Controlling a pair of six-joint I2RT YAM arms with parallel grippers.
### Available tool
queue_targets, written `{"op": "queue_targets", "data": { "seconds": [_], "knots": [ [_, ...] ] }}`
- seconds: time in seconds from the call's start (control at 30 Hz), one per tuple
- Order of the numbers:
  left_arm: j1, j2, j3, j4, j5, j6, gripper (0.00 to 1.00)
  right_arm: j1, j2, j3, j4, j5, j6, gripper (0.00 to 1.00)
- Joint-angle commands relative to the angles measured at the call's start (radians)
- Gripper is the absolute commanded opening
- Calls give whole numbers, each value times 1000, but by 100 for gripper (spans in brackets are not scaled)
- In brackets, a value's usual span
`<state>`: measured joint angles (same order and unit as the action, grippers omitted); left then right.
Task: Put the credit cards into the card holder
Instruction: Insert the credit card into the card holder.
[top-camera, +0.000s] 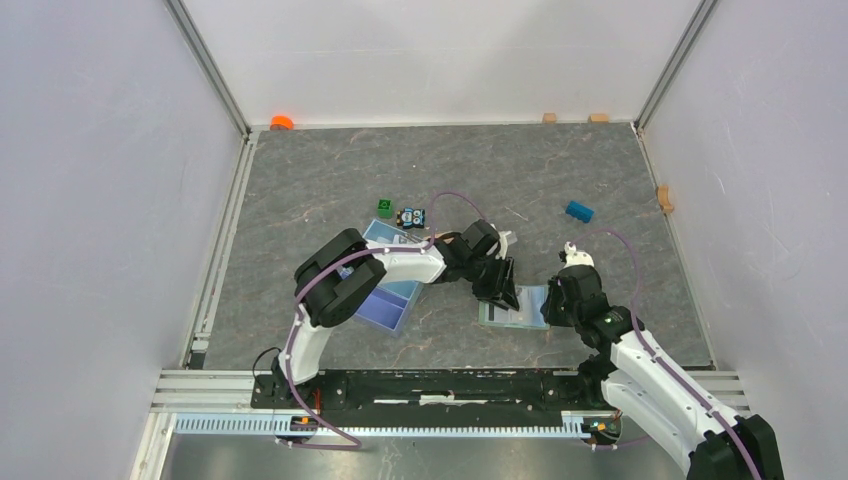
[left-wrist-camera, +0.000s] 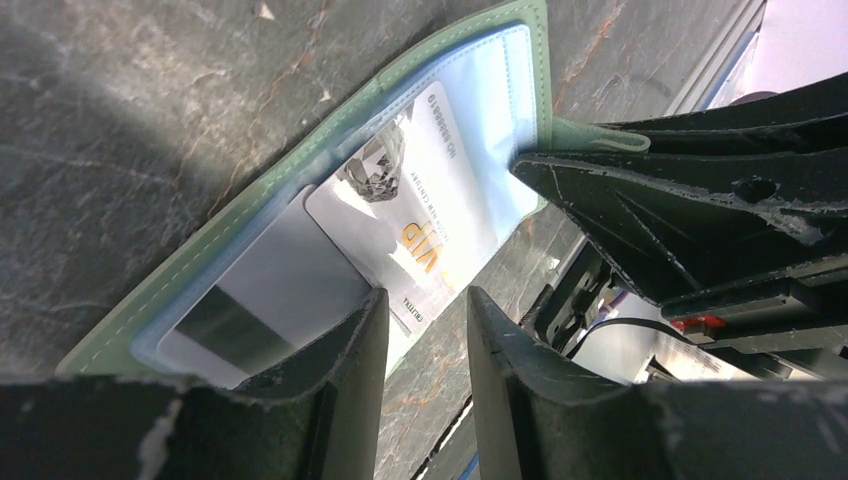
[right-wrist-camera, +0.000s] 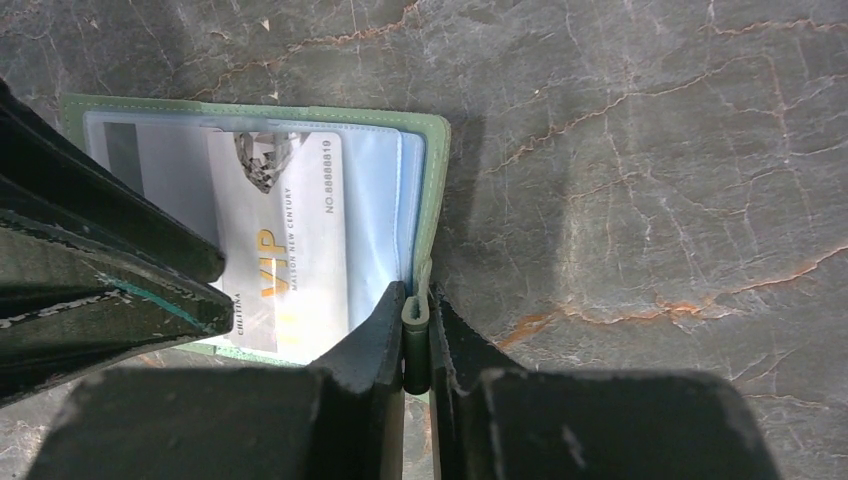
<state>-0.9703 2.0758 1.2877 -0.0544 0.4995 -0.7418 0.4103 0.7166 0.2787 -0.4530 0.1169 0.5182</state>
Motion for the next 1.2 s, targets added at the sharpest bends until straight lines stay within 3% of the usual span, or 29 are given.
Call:
{"op": "queue_targets", "data": {
  "seconds": [0.0,0.57,0.97,1.17],
  "knots": [
    [-13,42,30,50,-3,-34,42,1,-4,2,7,-7,0,9],
    [-36,68,65,220,18,-103,42,0,-32,28,-16,-7,7,3],
    [-5,-78,28,-37,-176,66,48,0,-2,191,-167,66,-83,0],
    [14,-126,-53,-35,-218,76,49,0,30,265,-196,9,-117,0]
  ]
}}
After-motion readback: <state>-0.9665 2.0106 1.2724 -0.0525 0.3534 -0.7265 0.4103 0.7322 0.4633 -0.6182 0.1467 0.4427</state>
